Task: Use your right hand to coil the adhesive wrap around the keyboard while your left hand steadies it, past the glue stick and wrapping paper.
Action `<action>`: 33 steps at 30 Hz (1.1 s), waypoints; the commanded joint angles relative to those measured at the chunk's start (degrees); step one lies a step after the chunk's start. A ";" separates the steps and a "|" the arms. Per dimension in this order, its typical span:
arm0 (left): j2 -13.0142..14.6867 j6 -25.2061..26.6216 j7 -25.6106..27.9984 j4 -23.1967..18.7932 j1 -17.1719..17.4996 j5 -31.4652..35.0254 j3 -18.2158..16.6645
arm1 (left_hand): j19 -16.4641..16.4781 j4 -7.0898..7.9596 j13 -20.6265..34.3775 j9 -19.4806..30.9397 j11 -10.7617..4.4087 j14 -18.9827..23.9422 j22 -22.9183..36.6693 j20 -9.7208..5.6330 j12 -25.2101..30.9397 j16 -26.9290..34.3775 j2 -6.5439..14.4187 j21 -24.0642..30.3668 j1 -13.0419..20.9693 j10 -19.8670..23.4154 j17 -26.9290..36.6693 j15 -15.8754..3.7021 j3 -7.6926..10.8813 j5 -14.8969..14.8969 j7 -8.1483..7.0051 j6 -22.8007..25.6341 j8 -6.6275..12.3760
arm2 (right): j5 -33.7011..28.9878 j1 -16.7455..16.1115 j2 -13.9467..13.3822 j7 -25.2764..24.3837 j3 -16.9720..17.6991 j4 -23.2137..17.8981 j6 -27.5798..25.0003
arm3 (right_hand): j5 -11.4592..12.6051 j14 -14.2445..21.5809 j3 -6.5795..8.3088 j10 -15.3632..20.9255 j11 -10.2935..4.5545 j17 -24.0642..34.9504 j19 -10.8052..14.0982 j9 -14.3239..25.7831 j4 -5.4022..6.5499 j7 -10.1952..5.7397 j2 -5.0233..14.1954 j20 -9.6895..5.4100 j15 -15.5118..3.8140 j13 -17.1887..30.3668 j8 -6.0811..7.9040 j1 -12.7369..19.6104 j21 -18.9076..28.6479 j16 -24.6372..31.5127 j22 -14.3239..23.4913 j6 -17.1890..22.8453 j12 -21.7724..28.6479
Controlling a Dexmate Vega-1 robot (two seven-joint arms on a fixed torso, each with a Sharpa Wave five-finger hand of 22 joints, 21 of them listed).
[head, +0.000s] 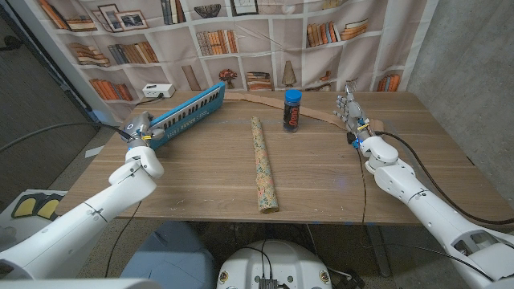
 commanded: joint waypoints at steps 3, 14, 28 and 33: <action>-1.29 -9.08 3.77 1.57 0.74 -5.31 0.35 | 10.15 0.04 24.72 6.28 -1.27 19.72 28.79 -10.20 15.95 21.21 1.70 33.07 3.49 9.58 36.91 -7.58 0.59 4.03 -0.16 3.84 3.16 | 0.68 -1.08 -0.59 -0.56 0.83 -0.76 -0.17 | -0.21 0.03 0.08 0.10 -0.59 0.07 0.12 0.27 -0.49 -0.41 0.14 0.23 -0.38 0.09 0.20 0.26 0.40 0.08 0.23 0.12 0.13; -4.94 -19.60 9.81 3.70 2.49 -4.86 -2.24 | 10.35 -0.20 25.19 6.93 -0.64 20.62 30.61 -11.10 18.08 21.05 0.75 35.26 4.62 9.03 35.09 -7.75 0.79 7.53 0.07 3.91 3.51 | 0.98 -1.67 -0.72 -1.06 1.30 -0.79 -0.01 | -0.22 0.09 0.14 0.20 -0.50 0.06 0.19 0.26 -0.56 -0.39 0.21 0.24 -0.48 0.09 0.22 0.33 0.41 0.09 0.23 0.15 0.17; -7.14 -26.28 14.35 5.17 3.63 -1.76 -3.37 | 11.52 0.02 25.81 8.29 -1.47 22.55 31.95 -12.28 21.60 21.56 -0.77 36.54 5.17 8.76 34.04 -8.10 2.04 12.14 -0.77 4.24 4.40 | 0.96 -2.12 -0.75 -1.17 1.41 -0.77 0.42 | -0.24 0.09 0.17 0.18 -0.49 0.05 0.18 0.26 -0.63 -0.40 0.24 0.21 -0.48 0.09 0.23 0.36 0.39 0.09 0.23 0.21 0.15; -7.78 -27.39 15.01 4.86 4.11 -1.41 -4.18 | 11.55 0.08 25.83 8.39 -1.39 22.58 32.03 -12.43 22.65 21.66 -1.03 36.59 5.43 8.29 33.71 -8.15 2.14 13.26 -0.62 4.16 4.44 | 0.93 -1.90 -0.55 -1.07 1.29 -0.57 0.48 | -0.25 0.04 0.17 0.18 -0.58 0.06 0.18 0.26 -0.65 -0.38 0.25 0.23 -0.48 0.09 0.22 0.35 0.39 0.07 0.23 0.18 0.15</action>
